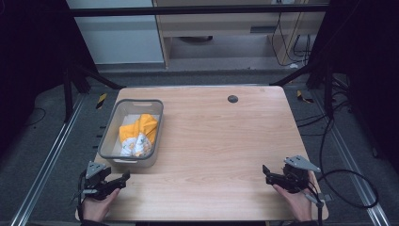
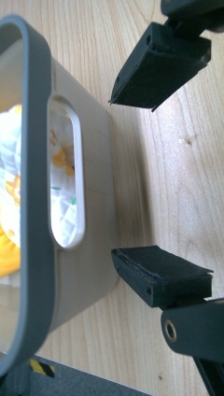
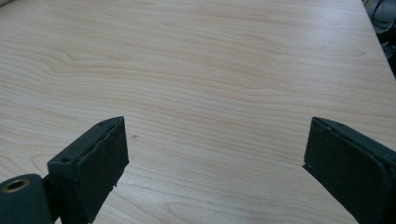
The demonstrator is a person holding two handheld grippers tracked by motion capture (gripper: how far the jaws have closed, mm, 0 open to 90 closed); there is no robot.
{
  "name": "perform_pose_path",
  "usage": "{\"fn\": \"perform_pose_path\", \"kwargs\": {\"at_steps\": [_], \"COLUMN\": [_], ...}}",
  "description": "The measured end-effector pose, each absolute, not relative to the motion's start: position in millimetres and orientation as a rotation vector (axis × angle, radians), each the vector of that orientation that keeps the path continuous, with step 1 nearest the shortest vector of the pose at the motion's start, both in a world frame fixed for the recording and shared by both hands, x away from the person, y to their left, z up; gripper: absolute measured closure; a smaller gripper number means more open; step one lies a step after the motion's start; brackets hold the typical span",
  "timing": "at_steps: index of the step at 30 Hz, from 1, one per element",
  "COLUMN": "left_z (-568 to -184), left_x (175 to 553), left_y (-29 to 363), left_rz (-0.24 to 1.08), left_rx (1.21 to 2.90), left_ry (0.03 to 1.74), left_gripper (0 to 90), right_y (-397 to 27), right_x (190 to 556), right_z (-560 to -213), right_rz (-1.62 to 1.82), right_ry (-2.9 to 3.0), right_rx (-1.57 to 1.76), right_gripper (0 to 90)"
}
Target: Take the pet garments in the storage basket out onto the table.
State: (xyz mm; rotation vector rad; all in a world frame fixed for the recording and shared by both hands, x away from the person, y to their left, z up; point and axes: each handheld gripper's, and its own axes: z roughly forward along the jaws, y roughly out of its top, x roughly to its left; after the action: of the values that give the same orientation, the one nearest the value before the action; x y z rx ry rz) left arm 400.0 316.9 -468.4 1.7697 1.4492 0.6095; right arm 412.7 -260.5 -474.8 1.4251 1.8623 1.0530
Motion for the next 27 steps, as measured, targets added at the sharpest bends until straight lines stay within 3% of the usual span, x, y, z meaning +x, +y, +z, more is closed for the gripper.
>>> {"fn": "perform_pose_path", "kwargs": {"at_steps": [27], "left_z": [-441], "left_x": [392], "left_y": [308], "left_rz": [0.663], "left_rx": [1.752], "left_ry": [1.352], "left_gripper": [14.3], "right_y": [-258], "right_x": [413], "right_z": [-479], "right_rz": [1.049], "right_ry": [1.925], "right_rx": [1.402], "right_gripper": [6.7]}}
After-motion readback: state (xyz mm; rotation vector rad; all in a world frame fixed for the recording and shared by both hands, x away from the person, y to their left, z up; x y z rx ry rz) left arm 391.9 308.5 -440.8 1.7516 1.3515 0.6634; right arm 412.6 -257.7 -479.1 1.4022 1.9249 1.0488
